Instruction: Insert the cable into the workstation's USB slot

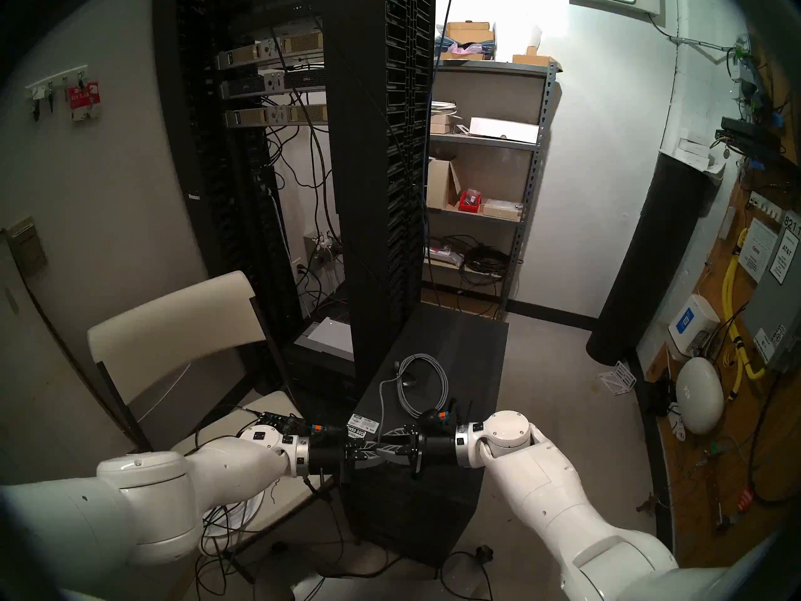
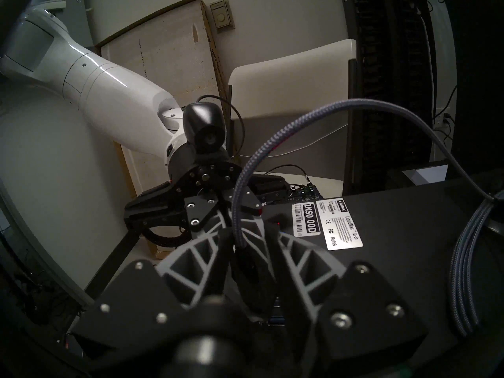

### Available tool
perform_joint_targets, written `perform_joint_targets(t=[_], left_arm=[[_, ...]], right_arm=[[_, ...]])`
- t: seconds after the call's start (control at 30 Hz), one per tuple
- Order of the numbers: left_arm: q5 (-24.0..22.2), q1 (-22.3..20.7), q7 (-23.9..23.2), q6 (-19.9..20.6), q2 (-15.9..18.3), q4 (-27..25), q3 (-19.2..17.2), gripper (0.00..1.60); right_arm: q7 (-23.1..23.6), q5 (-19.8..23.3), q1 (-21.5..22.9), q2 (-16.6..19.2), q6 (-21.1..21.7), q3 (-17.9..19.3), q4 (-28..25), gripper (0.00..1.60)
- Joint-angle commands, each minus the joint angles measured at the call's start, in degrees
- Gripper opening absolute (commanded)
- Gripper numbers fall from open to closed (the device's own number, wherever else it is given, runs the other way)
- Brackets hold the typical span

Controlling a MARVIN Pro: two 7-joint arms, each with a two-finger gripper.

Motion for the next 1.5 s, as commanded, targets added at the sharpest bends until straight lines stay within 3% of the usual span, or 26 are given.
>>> perform_joint_targets(t=[0.0, 1.47], left_arm=[[-0.27, -0.29, -2.01, -0.1, -0.61, 0.0, -0.14, 0.0], [0.6, -2.2, -1.76, -0.9, -3.64, 5.36, 0.44, 0.0]], right_arm=[[-0.11, 0.28, 0.85, -0.49, -0.09, 0.28, -0.55, 0.78], [0.06, -0.16, -0.31, -0.49, 0.66, 1.2, -2.37, 0.77]])
